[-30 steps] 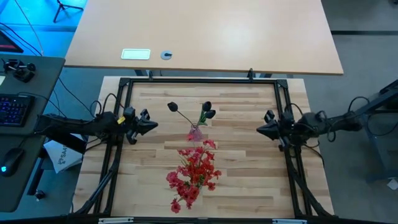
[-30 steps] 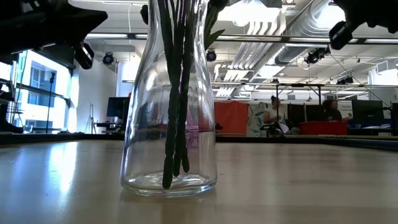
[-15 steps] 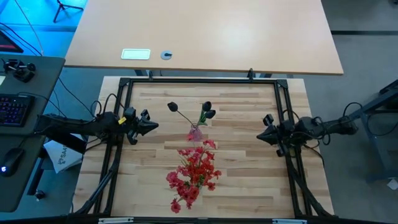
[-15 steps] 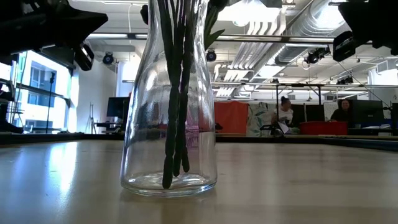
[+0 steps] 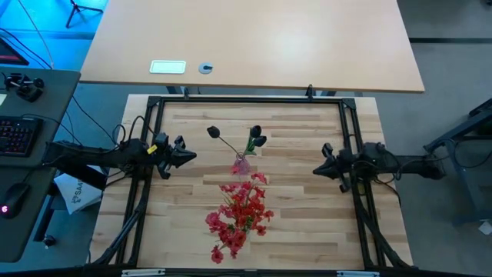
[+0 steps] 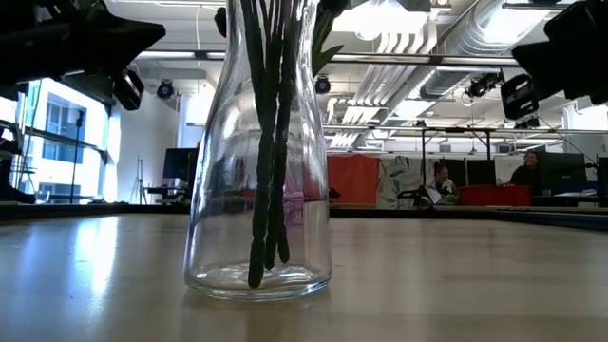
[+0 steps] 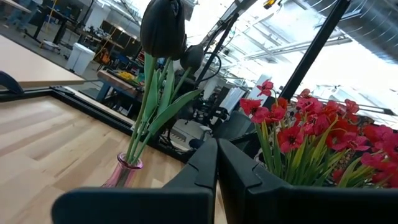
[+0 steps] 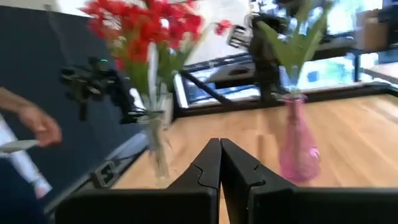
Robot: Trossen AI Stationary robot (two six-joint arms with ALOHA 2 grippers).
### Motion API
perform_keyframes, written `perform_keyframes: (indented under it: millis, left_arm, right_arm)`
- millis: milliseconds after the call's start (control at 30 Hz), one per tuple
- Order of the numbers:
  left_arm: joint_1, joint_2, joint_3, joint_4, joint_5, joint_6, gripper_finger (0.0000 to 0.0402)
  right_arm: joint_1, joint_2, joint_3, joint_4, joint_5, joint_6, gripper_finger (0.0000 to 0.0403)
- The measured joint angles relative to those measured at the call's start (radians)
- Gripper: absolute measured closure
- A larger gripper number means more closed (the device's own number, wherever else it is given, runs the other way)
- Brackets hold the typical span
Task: Sort flowers into vase by color
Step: Return to Home Position
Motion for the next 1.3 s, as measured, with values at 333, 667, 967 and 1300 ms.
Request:
perform_keyframes:
  millis: [333, 667, 967, 1300]
  left_arm:
    - [0.000, 0.000, 0.000, -0.001, 0.000, 0.000, 0.0401]
    - [0.000, 0.000, 0.000, -0.001, 0.000, 0.001, 0.0401]
    - [0.000, 0.000, 0.000, -0.001, 0.000, 0.001, 0.0401]
    - [-0.013, -0.112, 0.000, -0.061, 0.000, 0.000, 0.0401]
  right_arm:
    - [0.000, 0.005, 0.000, -0.033, 0.118, -0.078, 0.0403]
    - [0.001, 0.006, 0.000, -0.033, 0.118, 0.061, 0.0403]
    - [0.001, 0.001, 0.000, -0.034, 0.119, 0.060, 0.0403]
    - [0.001, 0.000, 0.000, -0.033, 0.119, 0.060, 0.0402]
